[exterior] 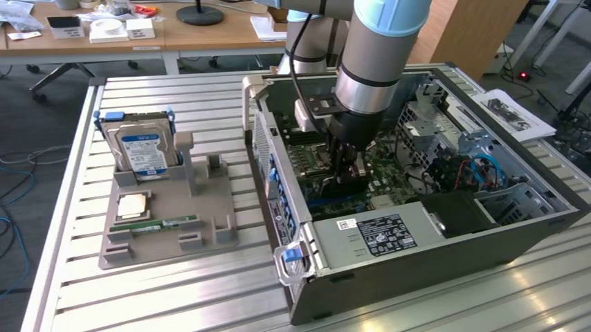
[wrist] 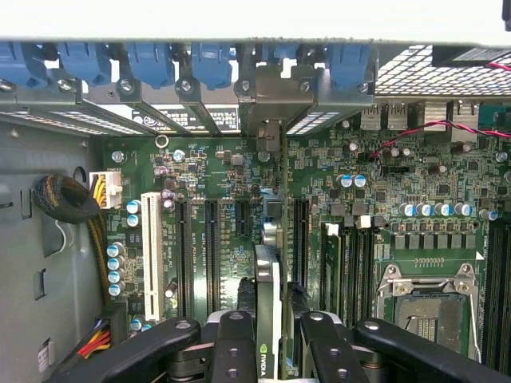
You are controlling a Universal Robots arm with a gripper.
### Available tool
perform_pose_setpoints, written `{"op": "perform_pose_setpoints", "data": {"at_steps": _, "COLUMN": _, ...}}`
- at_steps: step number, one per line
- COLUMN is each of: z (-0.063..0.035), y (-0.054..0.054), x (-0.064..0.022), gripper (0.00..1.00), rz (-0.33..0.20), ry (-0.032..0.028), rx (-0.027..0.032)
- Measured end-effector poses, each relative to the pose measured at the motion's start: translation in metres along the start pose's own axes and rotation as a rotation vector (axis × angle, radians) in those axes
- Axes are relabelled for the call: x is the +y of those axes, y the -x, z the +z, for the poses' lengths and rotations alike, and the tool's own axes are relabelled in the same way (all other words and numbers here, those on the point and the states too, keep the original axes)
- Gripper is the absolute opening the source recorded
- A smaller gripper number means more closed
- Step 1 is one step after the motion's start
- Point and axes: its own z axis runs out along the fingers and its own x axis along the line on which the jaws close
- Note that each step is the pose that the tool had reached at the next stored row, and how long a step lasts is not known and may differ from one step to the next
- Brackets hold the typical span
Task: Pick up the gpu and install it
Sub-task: 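Insert the gpu into the slot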
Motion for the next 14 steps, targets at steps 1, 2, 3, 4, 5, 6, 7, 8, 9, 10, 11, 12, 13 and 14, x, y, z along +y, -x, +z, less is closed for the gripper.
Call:
{"op": "perform_pose_setpoints", "data": {"at_steps": 1, "z": 0.0000, "y": 0.0000, "x": 0.0000, "gripper": 0.26, "rz": 0.000, "ry": 0.0000, "rx": 0.0000}}
{"op": "perform_pose_setpoints", "data": {"at_steps": 2, "z": 0.0001, "y": 0.0000, "x": 0.0000, "gripper": 0.26, "rz": 0.000, "ry": -0.0001, "rx": 0.0000}}
{"op": "perform_pose_setpoints", "data": {"at_steps": 3, "z": 0.0004, "y": -0.0001, "x": 0.0001, "gripper": 0.26, "rz": 0.000, "ry": -0.0001, "rx": 0.0001}}
{"op": "perform_pose_setpoints", "data": {"at_steps": 4, "z": 0.0006, "y": -0.0001, "x": 0.0001, "gripper": 0.26, "rz": 0.000, "ry": 0.0000, "rx": 0.0002}}
{"op": "perform_pose_setpoints", "data": {"at_steps": 5, "z": 0.0006, "y": -0.0002, "x": 0.0002, "gripper": 0.26, "rz": 0.000, "ry": 0.0000, "rx": 0.0001}}
{"op": "perform_pose_setpoints", "data": {"at_steps": 6, "z": 0.0007, "y": -0.0003, "x": 0.0003, "gripper": 0.26, "rz": 0.000, "ry": 0.0000, "rx": 0.0000}}
{"op": "perform_pose_setpoints", "data": {"at_steps": 7, "z": 0.0008, "y": -0.0004, "x": 0.0004, "gripper": 0.26, "rz": 0.000, "ry": 0.0000, "rx": -0.0001}}
{"op": "perform_pose_setpoints", "data": {"at_steps": 8, "z": 0.0008, "y": -0.0005, "x": 0.0004, "gripper": 0.26, "rz": 0.000, "ry": -0.0001, "rx": -0.0001}}
{"op": "perform_pose_setpoints", "data": {"at_steps": 9, "z": 0.0008, "y": -0.0006, "x": 0.0004, "gripper": 0.26, "rz": 0.000, "ry": -0.0001, "rx": -0.0002}}
{"op": "perform_pose_setpoints", "data": {"at_steps": 10, "z": 0.0008, "y": -0.0006, "x": 0.0005, "gripper": 0.26, "rz": 0.000, "ry": -0.0001, "rx": -0.0001}}
{"op": "perform_pose_setpoints", "data": {"at_steps": 11, "z": 0.0011, "y": -0.0007, "x": 0.0007, "gripper": 0.26, "rz": 0.000, "ry": 0.0000, "rx": 0.0001}}
{"op": "perform_pose_setpoints", "data": {"at_steps": 12, "z": 0.0012, "y": -0.0008, "x": 0.0008, "gripper": 0.26, "rz": 0.000, "ry": 0.0000, "rx": 0.0003}}
{"op": "perform_pose_setpoints", "data": {"at_steps": 13, "z": 0.0012, "y": -0.0008, "x": 0.0008, "gripper": 0.26, "rz": 0.000, "ry": 0.0001, "rx": 0.0003}}
{"op": "perform_pose_setpoints", "data": {"at_steps": 14, "z": 0.0013, "y": -0.0007, "x": 0.0008, "gripper": 0.26, "rz": 0.000, "ry": 0.0001, "rx": 0.0003}}
